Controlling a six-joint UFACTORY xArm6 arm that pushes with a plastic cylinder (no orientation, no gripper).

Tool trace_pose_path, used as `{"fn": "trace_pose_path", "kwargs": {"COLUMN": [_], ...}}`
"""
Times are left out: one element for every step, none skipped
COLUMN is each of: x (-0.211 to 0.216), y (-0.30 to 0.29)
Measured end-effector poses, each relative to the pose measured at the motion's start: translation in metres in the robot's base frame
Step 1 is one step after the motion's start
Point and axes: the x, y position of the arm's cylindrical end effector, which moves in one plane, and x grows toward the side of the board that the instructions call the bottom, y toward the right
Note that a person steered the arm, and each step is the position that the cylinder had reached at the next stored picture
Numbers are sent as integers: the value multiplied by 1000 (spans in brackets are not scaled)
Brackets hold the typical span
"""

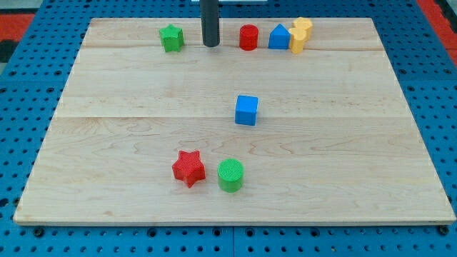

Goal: Push the red circle into the blue triangle

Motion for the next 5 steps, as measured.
{"fn": "trace_pose_path", "kwargs": {"x": [10,25,70,103,90], "y": [47,64,0,-54,-132]}}
